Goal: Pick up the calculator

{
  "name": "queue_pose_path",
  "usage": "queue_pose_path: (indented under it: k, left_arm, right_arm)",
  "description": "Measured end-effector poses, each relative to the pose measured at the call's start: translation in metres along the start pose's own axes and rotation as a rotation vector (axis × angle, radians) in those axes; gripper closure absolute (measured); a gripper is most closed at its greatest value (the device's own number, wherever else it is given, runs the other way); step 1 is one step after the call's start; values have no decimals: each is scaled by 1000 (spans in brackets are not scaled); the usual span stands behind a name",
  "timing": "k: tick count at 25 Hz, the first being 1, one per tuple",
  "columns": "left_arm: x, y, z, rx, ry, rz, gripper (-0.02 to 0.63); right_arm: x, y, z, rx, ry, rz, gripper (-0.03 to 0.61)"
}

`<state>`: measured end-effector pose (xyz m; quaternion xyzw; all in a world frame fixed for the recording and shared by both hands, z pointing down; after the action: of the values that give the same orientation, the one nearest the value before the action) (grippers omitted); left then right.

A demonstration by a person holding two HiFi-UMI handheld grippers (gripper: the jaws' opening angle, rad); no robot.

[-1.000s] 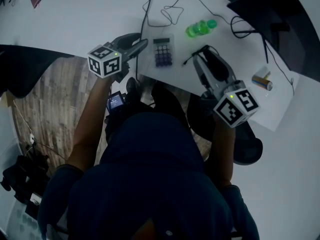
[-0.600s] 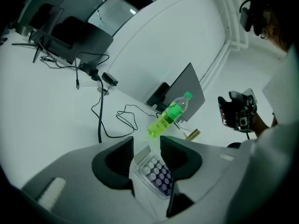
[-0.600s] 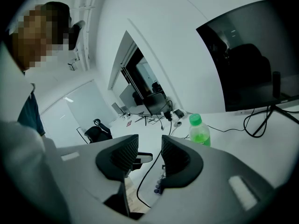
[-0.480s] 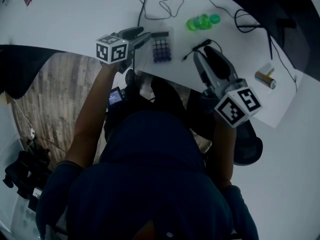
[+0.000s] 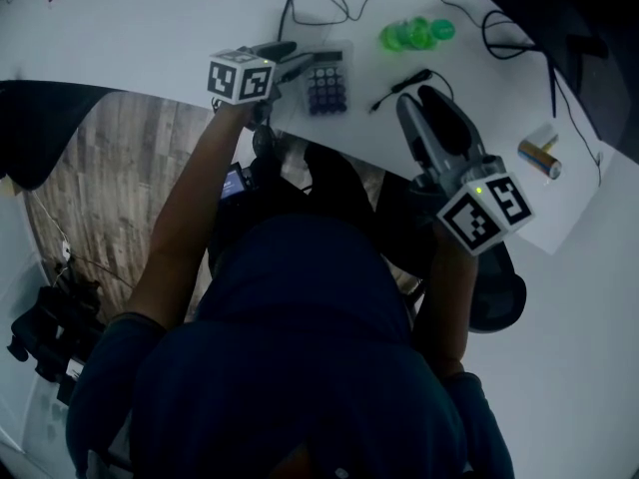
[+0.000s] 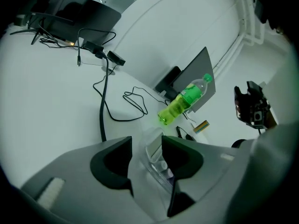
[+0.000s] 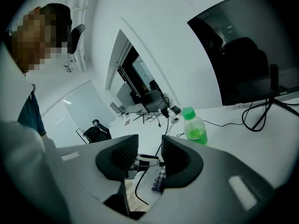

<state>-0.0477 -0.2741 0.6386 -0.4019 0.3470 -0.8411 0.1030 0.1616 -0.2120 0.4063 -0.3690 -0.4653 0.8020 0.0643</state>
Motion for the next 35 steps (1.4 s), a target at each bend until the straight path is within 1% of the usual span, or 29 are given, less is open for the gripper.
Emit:
queue_pose_path:
  k: [5,8,12,15,18,21,25,27,31,35]
  left_arm:
    - [1,-4,8,43,0,-5,414]
    - [-2,-7,12,89,-10,15,417]
    - [-5,-10,18,160,-12,59,468]
    - [-4,-11,20,176,-14,61,476]
    - [-3,-10,19,166,-19,59,488]
    - [-6,-8,15,137,-33,65,505]
    - [-16,-3,6,100,-59,104,515]
    - [-23,1,0,83,-74,133,522]
    - [-37,10,-12,50,-95,220,528]
    - [-46,23,-26,9,-84,317,532]
  right_arm:
    - [-2,-2,1,4,1,8,442]
    - [-3,-2,2,4,0,12,442]
    - [-3,-3,3,2,0,14,442]
    - [-3,-4,4,4,-6,13,442]
    - [-2,-4,5,3,-10,12,442]
    - [1,-4,5,-1,-14,10,442]
    - [3,-4,4,-6,-19,6,442]
    - [6,-4,4,-8,-21,2,442]
    - [13,-3,5,-12,-21,-7,442]
    - [23,-2,8,-18,-16,-18,442]
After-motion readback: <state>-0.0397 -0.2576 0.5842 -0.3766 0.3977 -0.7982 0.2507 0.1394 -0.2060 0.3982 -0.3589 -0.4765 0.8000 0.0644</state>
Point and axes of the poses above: the fingertips, and each gripper's own axes: z forward along the fingers, x to its left, y out of its top, the point moved 5 cm from there along -z, backward along the fingers, and after that the axes turned 10 degrees about -x, right-handed, at the moved point
